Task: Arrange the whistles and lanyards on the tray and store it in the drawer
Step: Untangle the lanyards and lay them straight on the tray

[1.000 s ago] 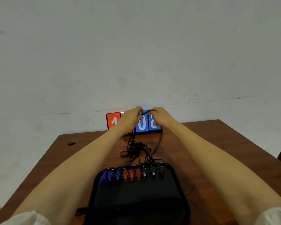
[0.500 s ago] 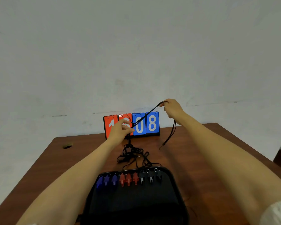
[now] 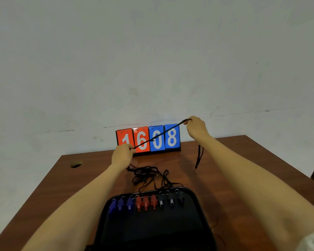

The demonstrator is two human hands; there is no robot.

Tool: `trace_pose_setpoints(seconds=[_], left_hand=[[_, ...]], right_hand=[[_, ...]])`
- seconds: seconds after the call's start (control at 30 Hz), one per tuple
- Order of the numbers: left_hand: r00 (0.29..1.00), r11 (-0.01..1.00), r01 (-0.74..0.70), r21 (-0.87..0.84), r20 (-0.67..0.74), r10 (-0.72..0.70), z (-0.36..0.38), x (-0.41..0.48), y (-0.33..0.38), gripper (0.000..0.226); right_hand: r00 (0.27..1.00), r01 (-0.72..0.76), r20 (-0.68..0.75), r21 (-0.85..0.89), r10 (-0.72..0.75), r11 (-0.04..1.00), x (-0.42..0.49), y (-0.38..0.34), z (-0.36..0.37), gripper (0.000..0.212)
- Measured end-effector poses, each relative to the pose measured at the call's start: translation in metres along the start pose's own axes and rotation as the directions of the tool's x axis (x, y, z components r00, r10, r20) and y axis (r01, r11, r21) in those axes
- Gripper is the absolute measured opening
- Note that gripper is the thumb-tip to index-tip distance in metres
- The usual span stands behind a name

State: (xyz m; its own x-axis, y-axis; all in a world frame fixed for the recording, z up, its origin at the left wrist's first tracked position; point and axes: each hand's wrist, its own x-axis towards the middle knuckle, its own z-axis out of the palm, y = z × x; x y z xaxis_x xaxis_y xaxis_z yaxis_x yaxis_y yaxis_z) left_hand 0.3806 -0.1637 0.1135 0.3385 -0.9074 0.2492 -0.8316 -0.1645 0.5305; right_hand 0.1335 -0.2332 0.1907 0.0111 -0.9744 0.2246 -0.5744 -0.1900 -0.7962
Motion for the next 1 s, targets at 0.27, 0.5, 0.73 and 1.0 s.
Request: trace_pose_setpoints(seconds=[0.27,0.5,0.73,1.0], left_hand=[[0.957,0.971,-0.186,0.150,0.250,0.145,0.014,-0.012,0.043,0.093],[0.915,0.910,-0.115,-0.399,0.314,0.254,0.038,-0.024,0.079,0.038],[0.954,0.822,-0.013,-0.570,0.238,0.180,0.029,-0.014,0.059,0.033],[0.949,0.909,-0.311,-0.277,-0.044,0.312,0.018,-0.013,0.066,0.024]], right_hand=[[0.972,0.193,0.136,-0.015,-0.189,0.981,-0.006,-0.017,0.015,0.033],[0.960,0.251,0.128,0.011,-0.250,0.968,-0.005,-0.031,0.001,0.033],[0.981,0.194,0.033,-0.030,-0.193,0.981,0.002,-0.010,-0.013,0.033],[0.884,0.359,0.383,-0.190,-0.267,0.914,-0.019,-0.002,0.006,0.023]])
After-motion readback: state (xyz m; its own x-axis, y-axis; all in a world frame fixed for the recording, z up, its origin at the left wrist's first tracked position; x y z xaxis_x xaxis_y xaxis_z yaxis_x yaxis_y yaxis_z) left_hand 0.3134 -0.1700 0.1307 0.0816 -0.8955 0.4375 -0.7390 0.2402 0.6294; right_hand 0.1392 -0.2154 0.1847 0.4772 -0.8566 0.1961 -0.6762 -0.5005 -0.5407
